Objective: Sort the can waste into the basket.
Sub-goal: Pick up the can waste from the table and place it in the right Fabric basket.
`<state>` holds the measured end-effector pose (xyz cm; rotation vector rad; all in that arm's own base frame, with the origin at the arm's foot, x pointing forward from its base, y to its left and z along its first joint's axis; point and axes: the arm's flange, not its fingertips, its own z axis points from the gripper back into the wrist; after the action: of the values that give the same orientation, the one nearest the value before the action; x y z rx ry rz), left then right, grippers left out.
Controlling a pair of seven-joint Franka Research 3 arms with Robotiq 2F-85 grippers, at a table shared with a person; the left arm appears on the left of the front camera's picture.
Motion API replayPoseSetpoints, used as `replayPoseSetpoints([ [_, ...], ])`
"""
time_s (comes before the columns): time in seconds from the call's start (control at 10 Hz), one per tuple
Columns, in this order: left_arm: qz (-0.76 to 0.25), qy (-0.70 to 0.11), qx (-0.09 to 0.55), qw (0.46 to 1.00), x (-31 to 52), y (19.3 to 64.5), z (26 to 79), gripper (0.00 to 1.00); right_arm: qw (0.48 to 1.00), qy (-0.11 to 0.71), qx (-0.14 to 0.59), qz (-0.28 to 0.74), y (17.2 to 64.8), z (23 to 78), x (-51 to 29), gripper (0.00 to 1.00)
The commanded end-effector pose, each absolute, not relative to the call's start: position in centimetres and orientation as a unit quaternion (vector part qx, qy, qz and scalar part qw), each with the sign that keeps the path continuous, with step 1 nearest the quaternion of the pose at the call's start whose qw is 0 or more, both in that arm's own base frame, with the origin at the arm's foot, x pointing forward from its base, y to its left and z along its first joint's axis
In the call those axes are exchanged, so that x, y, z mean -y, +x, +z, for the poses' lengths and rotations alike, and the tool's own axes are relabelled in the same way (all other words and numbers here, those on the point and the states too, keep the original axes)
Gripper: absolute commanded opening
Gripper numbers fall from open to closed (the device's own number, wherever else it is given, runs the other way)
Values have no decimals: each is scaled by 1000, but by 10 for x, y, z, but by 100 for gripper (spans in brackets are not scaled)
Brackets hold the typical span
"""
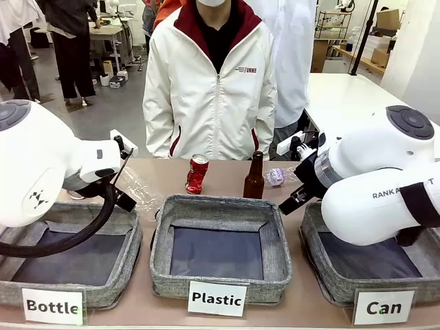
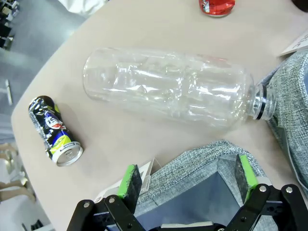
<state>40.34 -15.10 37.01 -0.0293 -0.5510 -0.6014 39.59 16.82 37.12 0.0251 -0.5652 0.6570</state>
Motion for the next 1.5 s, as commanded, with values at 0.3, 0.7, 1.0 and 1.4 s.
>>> replayPoseSetpoints([
  [0.3, -292, -14, 268, 918, 151, 403, 370, 100, 908, 12, 274, 318, 396, 371, -168, 100],
  [0.7, -292, -14, 268, 918, 151, 403, 370, 100, 908, 12, 274, 318, 396, 371, -168, 100],
  [1.0, -292, -14, 268, 918, 151, 403, 370, 100, 908, 12, 274, 318, 396, 371, -168, 100],
  [1.4, -349, -194, 249, 882, 134, 371, 458, 100, 943, 94, 202, 246, 376, 459, -155, 100],
])
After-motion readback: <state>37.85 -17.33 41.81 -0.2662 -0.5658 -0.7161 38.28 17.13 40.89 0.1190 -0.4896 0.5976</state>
